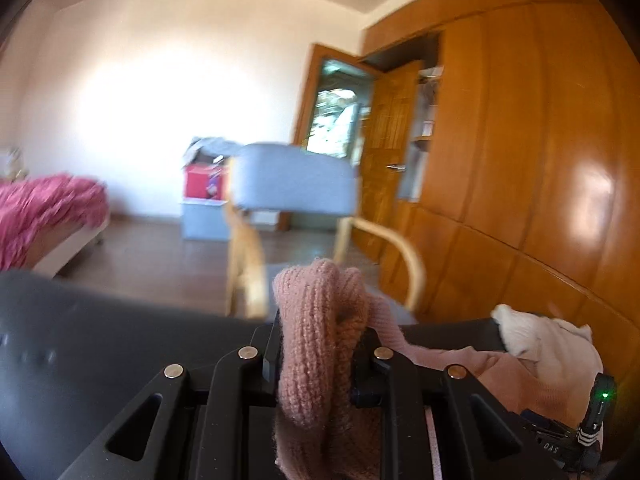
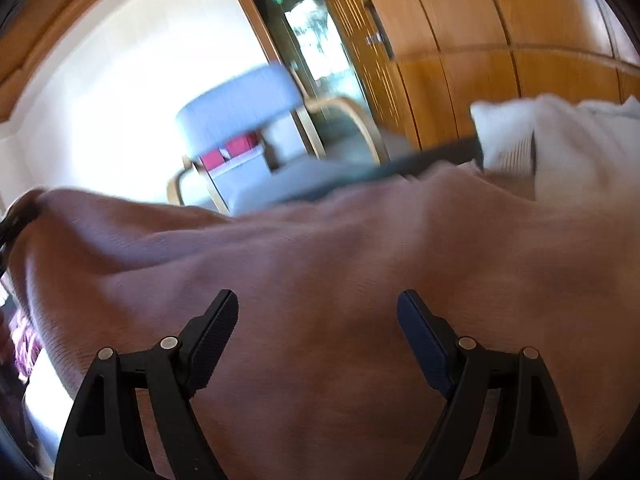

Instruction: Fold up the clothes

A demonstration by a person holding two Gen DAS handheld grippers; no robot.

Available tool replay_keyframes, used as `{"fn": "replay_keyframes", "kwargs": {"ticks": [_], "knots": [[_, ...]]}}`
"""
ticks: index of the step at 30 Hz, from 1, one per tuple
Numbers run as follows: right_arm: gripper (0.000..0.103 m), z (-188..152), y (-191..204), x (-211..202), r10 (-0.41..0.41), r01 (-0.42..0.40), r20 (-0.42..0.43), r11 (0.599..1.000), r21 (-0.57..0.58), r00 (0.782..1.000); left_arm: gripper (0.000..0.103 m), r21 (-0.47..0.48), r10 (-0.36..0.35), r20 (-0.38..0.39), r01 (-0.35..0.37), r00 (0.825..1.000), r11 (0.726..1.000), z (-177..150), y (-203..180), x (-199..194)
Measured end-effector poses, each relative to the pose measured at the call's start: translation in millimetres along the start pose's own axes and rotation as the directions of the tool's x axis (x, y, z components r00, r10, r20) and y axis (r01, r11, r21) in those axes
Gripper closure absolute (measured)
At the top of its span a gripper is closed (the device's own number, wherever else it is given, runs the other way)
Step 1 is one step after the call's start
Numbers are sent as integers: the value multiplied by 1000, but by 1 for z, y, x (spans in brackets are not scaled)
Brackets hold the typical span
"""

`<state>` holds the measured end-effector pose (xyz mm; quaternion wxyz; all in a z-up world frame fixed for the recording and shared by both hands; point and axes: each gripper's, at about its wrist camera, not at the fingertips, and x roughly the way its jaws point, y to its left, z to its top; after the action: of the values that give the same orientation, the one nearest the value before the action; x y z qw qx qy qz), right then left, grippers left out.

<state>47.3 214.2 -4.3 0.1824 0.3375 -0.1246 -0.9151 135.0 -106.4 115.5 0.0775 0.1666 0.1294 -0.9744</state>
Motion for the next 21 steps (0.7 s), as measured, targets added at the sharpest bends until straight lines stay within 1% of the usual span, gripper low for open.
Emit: {"fn": "replay_keyframes", "kwargs": {"ticks": [3,6,8,11,14,18,21], "knots": [[18,-7,14,20,-32,28,-103,999,-38,994,82,-27,51,-5,-51,999,998,-12,27,-8],[20,-10,36,28,-33,20,-128,995,-102,991,82,-50,101,-10,-101,995,994,-25,54,-16],[20,-12,51,33,-20,0,-140,990,-140,990,82,-67,135,-10,-136,991,988,-32,71,-21],[20,-18,78,47,8,-42,-181,982,-183,983,82,-103,190,-20,-192,981,976,-40,99,-31],[20,-27,109,61,-3,-54,-219,966,-251,976,82,-112,249,-41,-252,968,961,-46,123,-38],[20,-39,153,73,-17,-59,-219,940,-335,976,81,-114,328,-67,-333,942,936,-54,153,-47],[18,-45,176,82,-5,-78,-224,929,-361,975,81,-103,382,-81,-389,921,915,-59,169,-52]]}}
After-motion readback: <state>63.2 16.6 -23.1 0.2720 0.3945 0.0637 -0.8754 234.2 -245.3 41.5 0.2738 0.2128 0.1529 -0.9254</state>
